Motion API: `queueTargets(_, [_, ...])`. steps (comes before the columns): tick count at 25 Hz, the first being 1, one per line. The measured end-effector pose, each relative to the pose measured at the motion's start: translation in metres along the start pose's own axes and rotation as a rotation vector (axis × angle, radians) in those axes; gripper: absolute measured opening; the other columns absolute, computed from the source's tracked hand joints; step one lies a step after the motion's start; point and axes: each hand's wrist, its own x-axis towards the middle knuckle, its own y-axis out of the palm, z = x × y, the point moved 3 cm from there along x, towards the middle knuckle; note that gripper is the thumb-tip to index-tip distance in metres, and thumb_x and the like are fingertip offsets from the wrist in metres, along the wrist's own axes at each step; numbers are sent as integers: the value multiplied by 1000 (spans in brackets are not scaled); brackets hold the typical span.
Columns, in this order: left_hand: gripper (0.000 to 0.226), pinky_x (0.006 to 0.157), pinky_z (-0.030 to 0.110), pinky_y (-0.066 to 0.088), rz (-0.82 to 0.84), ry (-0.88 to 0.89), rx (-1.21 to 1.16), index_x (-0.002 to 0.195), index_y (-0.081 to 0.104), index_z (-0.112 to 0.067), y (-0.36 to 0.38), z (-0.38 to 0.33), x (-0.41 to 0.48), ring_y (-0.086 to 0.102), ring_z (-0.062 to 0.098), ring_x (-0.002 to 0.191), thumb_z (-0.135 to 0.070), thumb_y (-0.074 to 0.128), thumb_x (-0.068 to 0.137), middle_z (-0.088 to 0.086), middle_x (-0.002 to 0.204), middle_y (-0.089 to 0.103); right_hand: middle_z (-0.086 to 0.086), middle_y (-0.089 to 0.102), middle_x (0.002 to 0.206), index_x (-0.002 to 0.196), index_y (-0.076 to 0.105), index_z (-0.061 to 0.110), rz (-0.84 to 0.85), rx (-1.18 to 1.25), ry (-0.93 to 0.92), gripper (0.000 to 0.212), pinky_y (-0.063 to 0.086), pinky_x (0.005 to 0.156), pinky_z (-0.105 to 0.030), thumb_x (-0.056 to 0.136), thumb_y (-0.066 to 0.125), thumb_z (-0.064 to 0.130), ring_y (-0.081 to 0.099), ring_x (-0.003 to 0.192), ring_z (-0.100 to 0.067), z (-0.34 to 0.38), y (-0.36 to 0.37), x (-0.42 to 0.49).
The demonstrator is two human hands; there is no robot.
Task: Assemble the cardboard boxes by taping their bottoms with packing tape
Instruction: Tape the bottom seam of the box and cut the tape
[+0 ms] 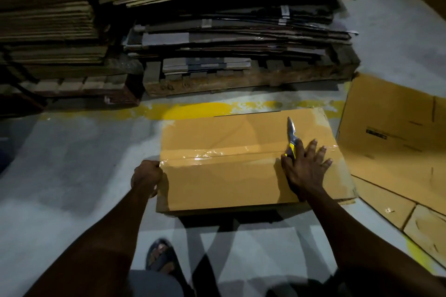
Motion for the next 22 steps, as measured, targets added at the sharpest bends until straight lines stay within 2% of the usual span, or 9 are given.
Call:
queueTargets(3, [27,69,33,56,45,63,69,102,75,-24,3,15,14,67,31,93,-15,55,86,10,104,72,-20,3,163,157,3,22,4,-40,-98,80,8,111,-69,95,28,66,1,147,-47,30,14,-3])
queueTargets(5, [29,75,34,55,30,99,80,105,74,-26,-2,14,14,66,31,98,-15,55,87,10,106,72,-18,2,164,157,-2,21,16,-60,-154,82,8,111,-69,95,26,67,1,148,-46,50,22,-3])
queueTargets(10, [28,86,32,50,-153,236,-12,109,74,-28,-20,6,13,66,28,101,-22,61,85,4,108,73,-16,1,164,157,4,21,76,-102,-283,82,7,111,-69,94,24,68,0,148,-46,104,31,-11])
queueTargets(12, [33,89,28,48,-182,323,-47,110,73,-24,-34,3,13,66,25,103,-15,66,79,4,110,72,-17,-4,164,157,5,21,146,-99,-218,81,5,112,-70,95,34,64,-4,147,-47,122,27,-12])
queueTargets(15, [48,88,18,47,-94,368,-338,117,70,-20,-72,-11,-5,62,20,108,8,61,79,2,118,67,-20,2,163,157,11,20,111,-53,-244,78,7,114,-65,96,38,60,2,147,-48,157,2,-20])
queueTargets(17, [65,67,15,51,81,341,-598,122,66,-26,-103,-24,-31,62,14,104,19,52,77,-2,122,65,-17,16,162,156,17,21,122,194,-381,73,16,117,-56,97,44,55,14,148,-40,198,-18,-33])
queueTargets(18, [71,56,16,48,194,343,-719,123,65,-26,-115,-30,-47,64,8,92,23,47,75,-3,120,66,-13,23,160,156,20,22,235,458,-383,71,21,116,-50,97,47,52,21,147,-35,223,-25,-42])
queueTargets(20, [74,50,18,39,405,375,-892,124,63,-24,-134,-40,-80,58,3,63,26,41,75,-3,107,70,-11,41,152,152,32,22,588,1074,-222,72,30,112,-47,91,53,55,39,138,-31,269,-41,-65])
queueTargets(22, [65,57,23,40,507,442,-970,120,65,-25,-144,-44,-106,55,7,64,20,41,79,-3,101,70,-14,55,138,141,46,14,924,1444,-46,75,38,104,-51,82,65,57,52,120,-33,298,-47,-85])
